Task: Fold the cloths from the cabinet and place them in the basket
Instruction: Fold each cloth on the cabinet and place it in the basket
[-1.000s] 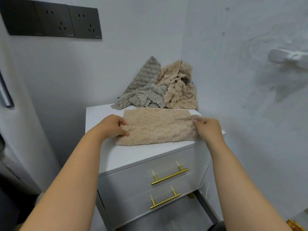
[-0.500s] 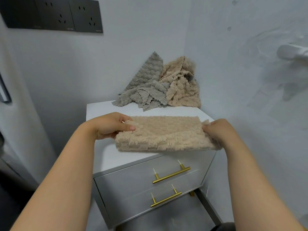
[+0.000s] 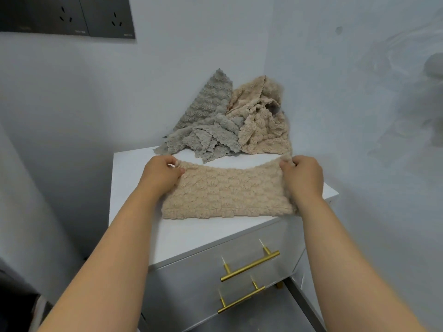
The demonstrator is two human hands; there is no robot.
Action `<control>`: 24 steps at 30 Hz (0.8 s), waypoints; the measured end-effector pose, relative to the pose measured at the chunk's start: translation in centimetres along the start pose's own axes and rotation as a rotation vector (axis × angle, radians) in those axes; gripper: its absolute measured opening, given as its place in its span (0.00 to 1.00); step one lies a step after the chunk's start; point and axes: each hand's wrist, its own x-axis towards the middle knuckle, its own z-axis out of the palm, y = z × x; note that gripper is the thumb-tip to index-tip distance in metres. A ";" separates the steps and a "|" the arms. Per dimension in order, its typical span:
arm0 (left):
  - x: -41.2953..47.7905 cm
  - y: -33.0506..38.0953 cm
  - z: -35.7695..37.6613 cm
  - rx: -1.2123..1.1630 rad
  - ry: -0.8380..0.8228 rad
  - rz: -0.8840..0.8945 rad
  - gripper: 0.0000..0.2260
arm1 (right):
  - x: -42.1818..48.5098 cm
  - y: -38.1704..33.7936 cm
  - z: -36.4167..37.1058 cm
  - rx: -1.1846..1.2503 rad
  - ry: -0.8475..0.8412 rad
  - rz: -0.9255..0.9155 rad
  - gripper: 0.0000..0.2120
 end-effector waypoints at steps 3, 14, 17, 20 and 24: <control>0.2 -0.2 0.8 0.178 0.054 0.050 0.01 | 0.3 0.4 1.0 -0.091 0.007 0.006 0.16; -0.7 -0.2 1.4 0.464 0.300 0.187 0.11 | -0.2 0.5 1.5 -0.122 0.176 -0.053 0.09; -1.3 1.2 1.4 0.412 0.246 0.427 0.20 | -0.6 -0.1 0.9 -0.204 0.207 -0.195 0.12; -1.6 1.8 2.5 0.499 -0.023 0.581 0.19 | -1.2 -1.4 -0.2 -0.337 0.057 -0.168 0.10; -1.1 0.7 3.1 0.719 -0.269 0.412 0.22 | -3.0 -3.7 -1.9 -0.579 -0.333 -0.035 0.10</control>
